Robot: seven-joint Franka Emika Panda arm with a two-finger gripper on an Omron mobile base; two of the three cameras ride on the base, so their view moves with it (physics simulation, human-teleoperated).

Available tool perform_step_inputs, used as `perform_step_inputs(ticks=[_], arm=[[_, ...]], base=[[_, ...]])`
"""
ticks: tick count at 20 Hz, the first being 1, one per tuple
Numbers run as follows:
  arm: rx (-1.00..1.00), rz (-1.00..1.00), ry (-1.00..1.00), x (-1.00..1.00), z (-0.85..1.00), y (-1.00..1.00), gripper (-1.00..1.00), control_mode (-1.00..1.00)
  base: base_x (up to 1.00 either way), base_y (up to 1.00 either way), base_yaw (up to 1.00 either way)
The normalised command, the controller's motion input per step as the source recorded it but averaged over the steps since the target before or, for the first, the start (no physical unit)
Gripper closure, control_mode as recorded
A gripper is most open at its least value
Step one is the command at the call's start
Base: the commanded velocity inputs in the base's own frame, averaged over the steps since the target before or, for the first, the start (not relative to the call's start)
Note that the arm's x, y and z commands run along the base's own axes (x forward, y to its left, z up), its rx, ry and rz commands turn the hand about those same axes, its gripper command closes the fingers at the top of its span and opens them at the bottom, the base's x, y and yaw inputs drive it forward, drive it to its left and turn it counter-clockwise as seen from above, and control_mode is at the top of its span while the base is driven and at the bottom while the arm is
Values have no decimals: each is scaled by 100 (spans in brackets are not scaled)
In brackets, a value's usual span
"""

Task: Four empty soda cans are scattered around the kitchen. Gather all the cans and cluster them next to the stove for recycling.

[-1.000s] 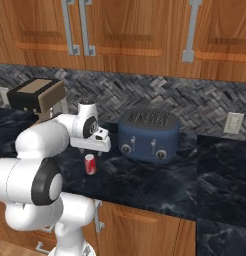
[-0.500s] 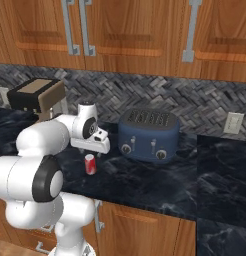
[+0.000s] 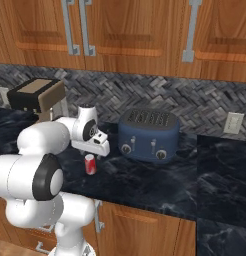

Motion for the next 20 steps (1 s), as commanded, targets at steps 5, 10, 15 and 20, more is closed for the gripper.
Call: perform_step_inputs(ticks=[5,10,15,20], arm=[[0,-3,0,0,-8,0,-100,-100],[0,-1,0,0,-9,3,-100,-100],[0,0,0,0,-10,5,-100,-100],[0,-1,0,0,-6,0,-100,-100]], base=[[0,0,0],[0,0,0],[0,0,0],[0,0,0]])
